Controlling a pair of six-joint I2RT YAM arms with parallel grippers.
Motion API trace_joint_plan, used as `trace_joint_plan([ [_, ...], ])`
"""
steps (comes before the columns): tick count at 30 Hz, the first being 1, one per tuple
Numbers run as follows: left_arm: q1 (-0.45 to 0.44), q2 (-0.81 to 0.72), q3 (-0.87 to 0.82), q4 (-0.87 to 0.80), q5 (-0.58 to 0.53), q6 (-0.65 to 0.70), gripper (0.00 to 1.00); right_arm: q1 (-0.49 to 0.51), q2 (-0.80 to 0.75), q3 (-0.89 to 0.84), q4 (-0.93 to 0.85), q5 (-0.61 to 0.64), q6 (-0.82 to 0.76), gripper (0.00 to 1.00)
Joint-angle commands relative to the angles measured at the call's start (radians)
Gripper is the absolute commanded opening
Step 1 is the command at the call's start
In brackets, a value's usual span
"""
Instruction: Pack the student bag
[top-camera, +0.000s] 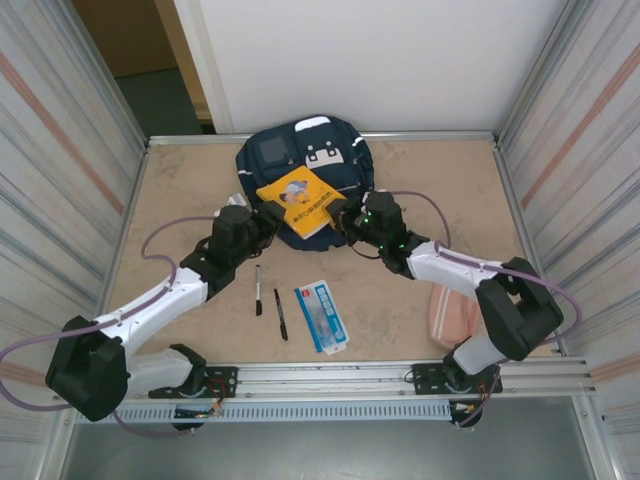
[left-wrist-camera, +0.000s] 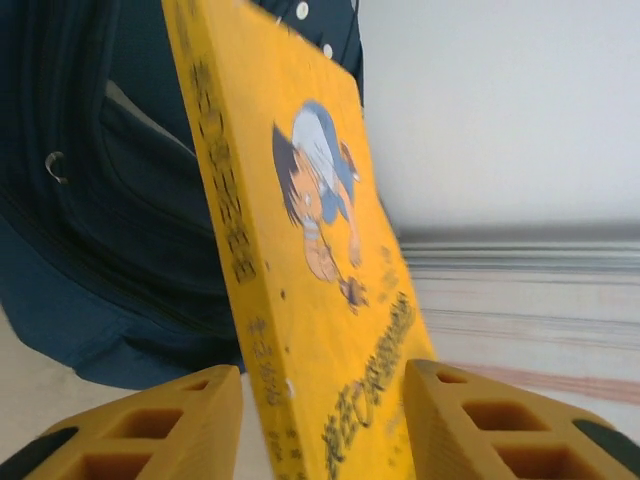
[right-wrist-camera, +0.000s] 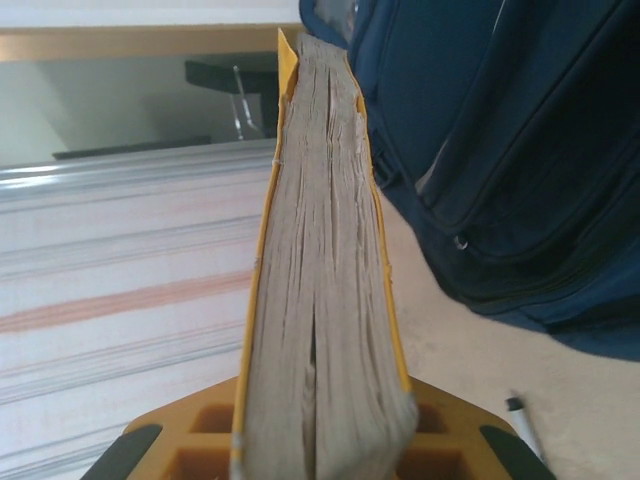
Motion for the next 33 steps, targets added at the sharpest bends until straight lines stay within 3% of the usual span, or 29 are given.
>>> trace_joint_plan([
  [1,-0.033,-0.023,0.082,-0.157,-0.071,0.408,0.51,-0.025,-0.126,0.031,-0.050,0.042,-0.138,0.01],
  [3,-0.034,0.005,0.092,-0.194,-0.055,0.517,0.53,-0.041,-0.177,0.023,-0.113,0.056,-0.209,0.00],
  [10,0.011,0.183,0.275,-0.412,0.019,0.631,0.59,-0.059,-0.340,0.050,-0.396,0.176,-0.390,0.00],
  [13,0.020,0.260,0.347,-0.453,0.013,0.662,0.59,-0.060,-0.425,0.044,-0.505,0.230,-0.393,0.00],
  [18,0.066,0.383,0.413,-0.433,0.036,0.620,0.59,-0.030,-0.622,-0.007,-0.681,0.342,-0.388,0.00],
  [23,0.110,0.511,0.560,-0.576,0.094,0.586,0.59,-0.032,-0.791,-0.084,-0.776,0.426,-0.366,0.00],
  [27,0.126,0.535,0.570,-0.532,0.055,0.573,0.60,-0.057,-0.815,-0.076,-0.808,0.429,-0.374,0.00],
  [33,0.151,0.664,0.670,-0.607,0.099,0.510,0.60,-0.060,-0.784,-0.060,-0.768,0.414,-0.384,0.00],
])
